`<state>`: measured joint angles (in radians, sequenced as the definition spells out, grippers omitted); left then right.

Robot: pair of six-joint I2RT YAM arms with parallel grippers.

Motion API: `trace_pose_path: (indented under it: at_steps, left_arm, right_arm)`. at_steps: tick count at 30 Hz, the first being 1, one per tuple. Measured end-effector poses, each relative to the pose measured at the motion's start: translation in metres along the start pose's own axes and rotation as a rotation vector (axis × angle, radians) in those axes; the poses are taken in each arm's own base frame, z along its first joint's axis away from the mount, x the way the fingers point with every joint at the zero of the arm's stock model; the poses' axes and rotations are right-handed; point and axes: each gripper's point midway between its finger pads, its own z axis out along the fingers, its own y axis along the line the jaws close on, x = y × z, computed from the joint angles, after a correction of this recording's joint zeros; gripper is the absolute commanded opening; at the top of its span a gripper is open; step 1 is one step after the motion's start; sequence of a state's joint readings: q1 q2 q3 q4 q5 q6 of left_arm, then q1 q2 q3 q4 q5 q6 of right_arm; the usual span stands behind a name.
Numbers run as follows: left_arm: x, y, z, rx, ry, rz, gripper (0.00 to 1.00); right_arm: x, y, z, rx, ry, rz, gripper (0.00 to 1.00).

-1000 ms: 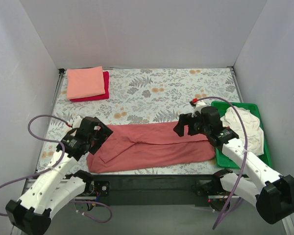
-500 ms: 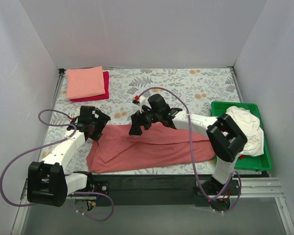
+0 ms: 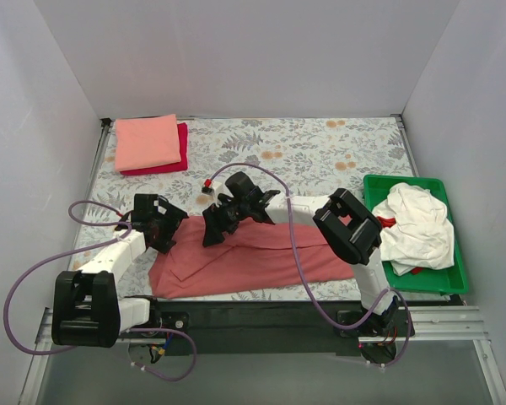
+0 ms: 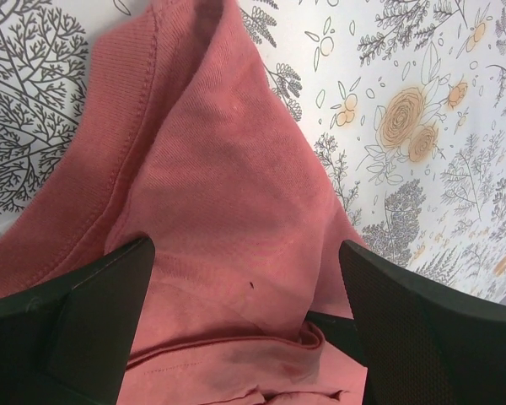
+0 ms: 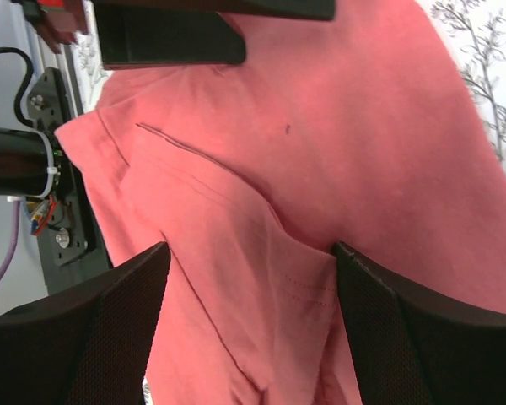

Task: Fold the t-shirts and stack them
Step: Fold the tshirt

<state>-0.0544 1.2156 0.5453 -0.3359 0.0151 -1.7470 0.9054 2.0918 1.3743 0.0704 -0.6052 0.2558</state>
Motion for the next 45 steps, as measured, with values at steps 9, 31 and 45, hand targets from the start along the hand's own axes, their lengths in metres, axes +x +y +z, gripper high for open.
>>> trace_pose_path:
  at_steps: [9, 31, 45]
  left_arm:
    - [0.001, 0.000, 0.000, 0.007, 0.005, 0.021, 0.91]
    - [-0.003, 0.004, -0.001, -0.005, -0.020, 0.019, 0.91]
    - [-0.002, 0.006, -0.002, -0.014, -0.017, 0.014, 0.91]
  right_arm:
    - [-0.002, 0.009, 0.003, -0.015, 0.000, 0.000, 0.68]
    - [0.017, 0.016, -0.018, 0.050, 0.013, 0.014, 0.02]
    - [0.091, 0.027, -0.040, 0.087, 0.116, 0.039, 0.20]
